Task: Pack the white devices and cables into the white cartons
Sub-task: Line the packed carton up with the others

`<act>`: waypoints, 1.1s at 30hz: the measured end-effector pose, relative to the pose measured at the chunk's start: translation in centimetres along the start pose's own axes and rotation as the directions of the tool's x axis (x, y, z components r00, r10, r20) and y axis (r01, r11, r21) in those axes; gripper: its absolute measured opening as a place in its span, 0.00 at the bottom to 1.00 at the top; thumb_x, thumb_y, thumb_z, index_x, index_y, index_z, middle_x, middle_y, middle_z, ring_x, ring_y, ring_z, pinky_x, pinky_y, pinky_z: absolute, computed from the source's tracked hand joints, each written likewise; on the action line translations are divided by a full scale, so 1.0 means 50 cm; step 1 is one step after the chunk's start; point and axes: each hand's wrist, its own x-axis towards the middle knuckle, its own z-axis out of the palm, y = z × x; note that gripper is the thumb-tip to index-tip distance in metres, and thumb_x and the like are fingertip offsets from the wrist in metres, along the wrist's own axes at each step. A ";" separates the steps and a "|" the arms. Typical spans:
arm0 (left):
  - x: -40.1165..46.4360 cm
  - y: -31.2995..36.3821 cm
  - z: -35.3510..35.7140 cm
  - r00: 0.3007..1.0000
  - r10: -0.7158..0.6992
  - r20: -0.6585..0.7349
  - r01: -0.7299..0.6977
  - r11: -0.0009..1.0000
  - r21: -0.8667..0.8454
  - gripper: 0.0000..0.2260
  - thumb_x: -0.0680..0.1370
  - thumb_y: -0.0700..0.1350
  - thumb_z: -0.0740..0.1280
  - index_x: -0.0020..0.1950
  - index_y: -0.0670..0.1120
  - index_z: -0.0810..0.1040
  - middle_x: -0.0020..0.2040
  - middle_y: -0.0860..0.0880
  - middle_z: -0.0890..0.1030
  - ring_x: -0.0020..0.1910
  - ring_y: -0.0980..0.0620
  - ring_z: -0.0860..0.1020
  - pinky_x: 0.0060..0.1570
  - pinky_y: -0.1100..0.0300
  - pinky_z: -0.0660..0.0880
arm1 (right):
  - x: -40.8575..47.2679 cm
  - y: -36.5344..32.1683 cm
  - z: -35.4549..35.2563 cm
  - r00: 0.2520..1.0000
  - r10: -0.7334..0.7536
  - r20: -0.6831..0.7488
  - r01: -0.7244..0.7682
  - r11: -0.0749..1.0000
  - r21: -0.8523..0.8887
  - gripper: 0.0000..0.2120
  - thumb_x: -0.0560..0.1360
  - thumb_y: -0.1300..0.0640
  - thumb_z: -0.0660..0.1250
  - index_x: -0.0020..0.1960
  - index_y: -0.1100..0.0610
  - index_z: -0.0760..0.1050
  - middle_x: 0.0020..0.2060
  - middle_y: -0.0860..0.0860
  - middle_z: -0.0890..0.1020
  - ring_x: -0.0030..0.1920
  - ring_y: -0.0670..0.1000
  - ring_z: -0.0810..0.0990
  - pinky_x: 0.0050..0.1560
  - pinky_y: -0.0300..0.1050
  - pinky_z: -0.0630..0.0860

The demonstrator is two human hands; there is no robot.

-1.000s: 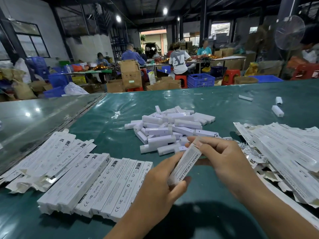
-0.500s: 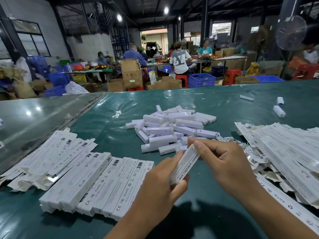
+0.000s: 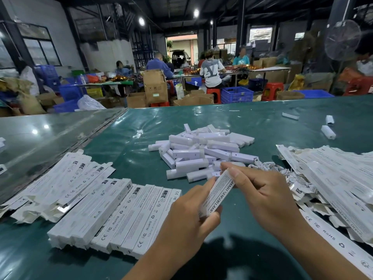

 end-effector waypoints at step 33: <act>0.015 -0.046 -0.011 0.949 -0.211 0.233 0.308 0.474 -0.825 0.25 0.73 0.40 0.74 0.69 0.50 0.76 0.67 0.46 0.79 0.67 0.46 0.77 0.61 0.50 0.78 | 0.025 0.062 0.024 0.687 0.711 0.150 -0.677 0.551 0.487 0.16 0.79 0.71 0.56 0.51 0.58 0.80 0.43 0.54 0.88 0.37 0.51 0.86 0.29 0.44 0.80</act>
